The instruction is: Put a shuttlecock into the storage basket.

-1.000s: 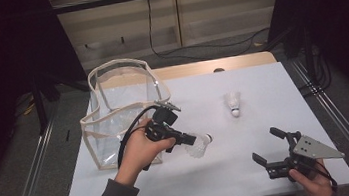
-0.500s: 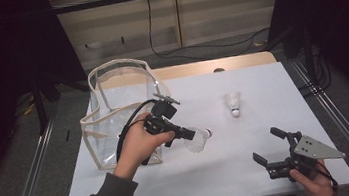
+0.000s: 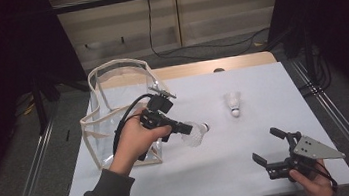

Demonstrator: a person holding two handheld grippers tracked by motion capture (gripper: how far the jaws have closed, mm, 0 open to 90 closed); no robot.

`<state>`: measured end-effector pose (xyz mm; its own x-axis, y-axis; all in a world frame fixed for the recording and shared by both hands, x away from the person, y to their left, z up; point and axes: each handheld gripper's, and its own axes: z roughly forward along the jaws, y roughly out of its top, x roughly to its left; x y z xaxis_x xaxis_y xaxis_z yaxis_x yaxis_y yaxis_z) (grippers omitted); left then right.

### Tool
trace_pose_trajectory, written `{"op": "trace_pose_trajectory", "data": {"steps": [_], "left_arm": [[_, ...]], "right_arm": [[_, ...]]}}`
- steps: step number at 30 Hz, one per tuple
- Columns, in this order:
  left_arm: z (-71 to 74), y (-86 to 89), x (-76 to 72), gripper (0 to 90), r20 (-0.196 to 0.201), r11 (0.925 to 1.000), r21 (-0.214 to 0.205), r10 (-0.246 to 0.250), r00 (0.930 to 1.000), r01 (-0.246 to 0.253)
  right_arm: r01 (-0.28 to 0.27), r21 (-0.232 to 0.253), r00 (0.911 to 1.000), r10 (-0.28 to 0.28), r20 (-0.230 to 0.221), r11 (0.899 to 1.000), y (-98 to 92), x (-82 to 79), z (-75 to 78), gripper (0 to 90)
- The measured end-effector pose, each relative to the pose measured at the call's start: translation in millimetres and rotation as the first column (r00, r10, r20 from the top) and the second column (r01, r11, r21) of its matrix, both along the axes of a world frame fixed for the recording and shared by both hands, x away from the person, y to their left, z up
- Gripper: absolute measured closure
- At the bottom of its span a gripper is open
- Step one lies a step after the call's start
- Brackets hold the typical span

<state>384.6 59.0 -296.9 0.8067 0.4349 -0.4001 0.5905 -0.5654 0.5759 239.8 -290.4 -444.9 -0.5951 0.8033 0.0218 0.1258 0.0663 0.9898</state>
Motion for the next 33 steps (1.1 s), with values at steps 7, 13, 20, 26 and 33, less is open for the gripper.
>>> {"op": "trace_pose_trajectory", "data": {"steps": [7,13,20,26,33], "left_arm": [[4.6,2.5,3.7,90.0,0.005,1.0,0.008,-0.002,1.0,0.002],[7.2,3.8,5.3,90.0,0.011,1.0,0.006,0.006,0.9999,-0.007],[14.3,4.4,6.2,90.0,0.015,0.9999,0.001,0.013,0.9998,-0.013],[17.3,6.5,7.0,90.0,0.017,0.9999,-0.003,0.015,0.9998,-0.015],[23.2,11.0,9.4,90.0,0.021,0.9995,-0.007,0.03,0.9993,-0.03]], "right_arm": [[0.002,0.003,1.0,-0.002,0.0,1.0,-0.6,0.0,0.1,0.0],[0.001,-0.002,1.0,-0.001,0.001,1.0,-0.2,-0.3,0.1,0.0],[0.0,-0.001,1.0,0.0,0.001,1.0,0.0,-0.3,0.0,0.0],[-0.001,0.004,1.0,0.001,-0.002,1.0,0.4,-1.0,0.2,0.0],[-0.001,0.008,1.0,0.001,-0.001,1.0,0.4,-1.1,0.3,0.0]]}}
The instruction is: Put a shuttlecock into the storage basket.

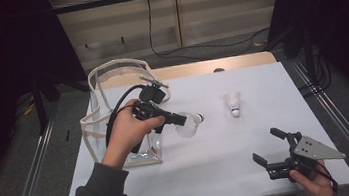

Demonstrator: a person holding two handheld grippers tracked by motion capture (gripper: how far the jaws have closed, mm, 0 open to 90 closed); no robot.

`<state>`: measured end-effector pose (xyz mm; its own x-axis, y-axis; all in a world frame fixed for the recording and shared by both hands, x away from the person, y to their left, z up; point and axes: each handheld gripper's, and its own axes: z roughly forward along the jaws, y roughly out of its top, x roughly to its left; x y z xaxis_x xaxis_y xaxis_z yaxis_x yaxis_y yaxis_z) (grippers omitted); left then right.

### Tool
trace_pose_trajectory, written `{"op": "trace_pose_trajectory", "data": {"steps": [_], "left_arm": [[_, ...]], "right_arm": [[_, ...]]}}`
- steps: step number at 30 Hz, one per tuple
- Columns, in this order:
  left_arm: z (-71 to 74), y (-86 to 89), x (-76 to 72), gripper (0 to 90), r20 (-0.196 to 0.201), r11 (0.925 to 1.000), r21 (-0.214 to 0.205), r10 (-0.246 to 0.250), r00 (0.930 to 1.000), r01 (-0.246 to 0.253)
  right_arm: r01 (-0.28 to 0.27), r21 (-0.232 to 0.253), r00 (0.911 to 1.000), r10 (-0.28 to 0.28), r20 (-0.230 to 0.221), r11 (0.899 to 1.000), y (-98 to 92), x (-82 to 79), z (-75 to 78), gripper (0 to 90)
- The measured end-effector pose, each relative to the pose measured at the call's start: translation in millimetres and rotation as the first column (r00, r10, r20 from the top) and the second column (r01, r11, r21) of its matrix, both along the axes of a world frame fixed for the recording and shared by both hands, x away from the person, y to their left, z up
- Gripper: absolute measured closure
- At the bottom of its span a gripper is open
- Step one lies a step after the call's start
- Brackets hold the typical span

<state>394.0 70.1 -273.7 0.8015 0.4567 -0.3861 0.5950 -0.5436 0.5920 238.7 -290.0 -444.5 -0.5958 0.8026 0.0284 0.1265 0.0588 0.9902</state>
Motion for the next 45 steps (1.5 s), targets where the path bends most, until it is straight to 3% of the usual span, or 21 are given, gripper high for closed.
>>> {"op": "trace_pose_trajectory", "data": {"steps": [6,21,31,36,45], "left_arm": [[3.1,2.1,2.1,90.0,-0.002,0.9998,-0.01,0.016,0.9999,-0.016],[14.8,4.3,6.5,90.0,0.021,0.9998,0.014,0.011,0.9997,-0.011],[23.8,8.3,8.3,90.0,0.024,0.9994,-0.007,0.034,0.9991,-0.034],[27.5,11.7,11.3,90.0,0.031,0.9993,0.015,0.033,0.999,-0.034],[34.5,13.2,14.4,90.0,0.033,0.9989,0.016,0.043,0.9985,-0.044]], "right_arm": [[-0.002,-0.004,1.0,0.002,0.002,1.0,0.8,-0.1,0.0,0.0],[0.0,-0.001,1.0,0.0,0.002,1.0,0.1,-0.3,0.2,0.0],[0.0,-0.006,1.0,0.0,0.007,1.0,-0.7,-0.5,0.7,0.0],[-0.001,-0.004,1.0,0.001,0.007,1.0,-0.7,-0.4,0.7,0.0],[-0.002,-0.006,1.0,0.002,0.008,1.0,-0.6,-0.3,0.7,0.0]]}}
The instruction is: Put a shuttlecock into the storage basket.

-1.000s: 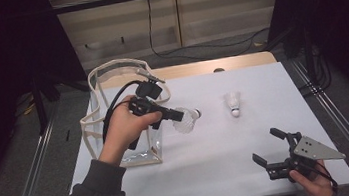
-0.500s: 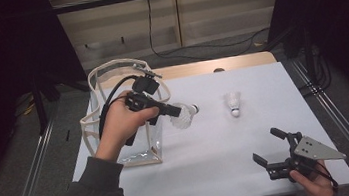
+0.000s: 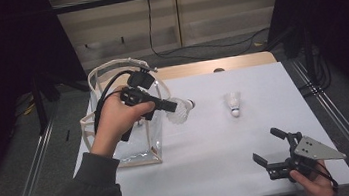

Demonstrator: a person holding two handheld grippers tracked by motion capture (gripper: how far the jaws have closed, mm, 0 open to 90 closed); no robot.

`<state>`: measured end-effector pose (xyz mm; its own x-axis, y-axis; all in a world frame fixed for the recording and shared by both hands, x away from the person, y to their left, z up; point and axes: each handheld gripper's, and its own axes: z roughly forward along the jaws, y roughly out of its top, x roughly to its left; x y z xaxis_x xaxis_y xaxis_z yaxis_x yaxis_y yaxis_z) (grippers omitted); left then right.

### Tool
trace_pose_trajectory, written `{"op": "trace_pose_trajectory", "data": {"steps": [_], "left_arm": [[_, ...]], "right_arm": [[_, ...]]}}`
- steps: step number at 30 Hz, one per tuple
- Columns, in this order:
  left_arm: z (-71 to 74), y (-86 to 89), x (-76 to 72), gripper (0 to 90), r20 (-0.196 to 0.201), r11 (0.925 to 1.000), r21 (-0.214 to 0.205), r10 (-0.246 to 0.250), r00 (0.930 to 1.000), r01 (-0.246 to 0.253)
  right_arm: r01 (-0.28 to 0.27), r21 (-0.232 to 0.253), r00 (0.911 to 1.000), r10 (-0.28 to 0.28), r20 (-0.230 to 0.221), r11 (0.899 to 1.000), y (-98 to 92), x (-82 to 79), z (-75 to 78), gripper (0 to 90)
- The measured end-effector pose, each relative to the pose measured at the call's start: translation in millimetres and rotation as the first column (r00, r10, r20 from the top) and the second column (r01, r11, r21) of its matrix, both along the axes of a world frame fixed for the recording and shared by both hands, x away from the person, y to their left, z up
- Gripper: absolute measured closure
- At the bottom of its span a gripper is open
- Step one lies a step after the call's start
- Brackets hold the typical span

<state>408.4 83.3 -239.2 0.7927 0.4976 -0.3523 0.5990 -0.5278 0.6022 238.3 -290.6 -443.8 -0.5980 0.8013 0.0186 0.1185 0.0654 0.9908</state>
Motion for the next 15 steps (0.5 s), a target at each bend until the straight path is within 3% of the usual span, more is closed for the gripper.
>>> {"op": "trace_pose_trajectory", "data": {"steps": [15], "left_arm": [[6.6,6.8,6.1,90.0,-0.001,0.9995,-0.012,0.028,0.9996,-0.028]], "right_arm": [[0.001,0.003,1.0,-0.001,-0.001,1.0,0.2,-0.4,0.0,0.0]]}}
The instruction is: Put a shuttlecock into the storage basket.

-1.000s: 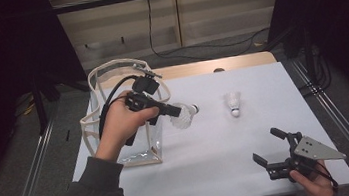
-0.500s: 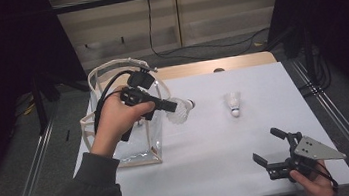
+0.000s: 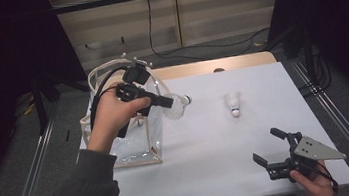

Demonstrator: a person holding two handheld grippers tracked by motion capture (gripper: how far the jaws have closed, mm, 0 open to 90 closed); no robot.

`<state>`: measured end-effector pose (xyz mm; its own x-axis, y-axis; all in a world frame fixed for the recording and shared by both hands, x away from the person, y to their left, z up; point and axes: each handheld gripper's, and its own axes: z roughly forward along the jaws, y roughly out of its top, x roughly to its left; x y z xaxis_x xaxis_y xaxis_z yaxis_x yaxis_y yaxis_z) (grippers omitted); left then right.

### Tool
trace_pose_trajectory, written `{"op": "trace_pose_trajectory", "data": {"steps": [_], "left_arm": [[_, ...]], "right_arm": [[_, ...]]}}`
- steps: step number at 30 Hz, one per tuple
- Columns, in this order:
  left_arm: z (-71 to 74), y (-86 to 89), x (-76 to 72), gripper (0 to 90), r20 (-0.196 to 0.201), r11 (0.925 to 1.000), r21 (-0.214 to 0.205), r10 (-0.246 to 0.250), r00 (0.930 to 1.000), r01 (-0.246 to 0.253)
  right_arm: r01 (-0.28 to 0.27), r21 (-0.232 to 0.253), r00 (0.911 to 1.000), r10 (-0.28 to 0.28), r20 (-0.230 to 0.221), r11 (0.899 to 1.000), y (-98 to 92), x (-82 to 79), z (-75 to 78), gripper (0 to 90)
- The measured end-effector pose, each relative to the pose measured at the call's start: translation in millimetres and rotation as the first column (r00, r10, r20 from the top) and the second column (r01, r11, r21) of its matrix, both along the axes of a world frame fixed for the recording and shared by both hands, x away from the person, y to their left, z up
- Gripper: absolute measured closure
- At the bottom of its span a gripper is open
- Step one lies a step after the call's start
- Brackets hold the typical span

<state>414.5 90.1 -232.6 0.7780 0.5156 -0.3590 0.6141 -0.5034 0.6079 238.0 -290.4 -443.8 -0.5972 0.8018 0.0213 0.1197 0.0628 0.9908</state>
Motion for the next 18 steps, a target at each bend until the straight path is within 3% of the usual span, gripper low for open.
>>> {"op": "trace_pose_trajectory", "data": {"steps": [18], "left_arm": [[7.9,5.5,5.8,90.0,0.001,0.9997,0.011,0.024,0.9997,-0.024]], "right_arm": [[0.0,0.001,1.0,0.0,0.0,1.0,-0.2,0.0,0.1,0.0]]}}
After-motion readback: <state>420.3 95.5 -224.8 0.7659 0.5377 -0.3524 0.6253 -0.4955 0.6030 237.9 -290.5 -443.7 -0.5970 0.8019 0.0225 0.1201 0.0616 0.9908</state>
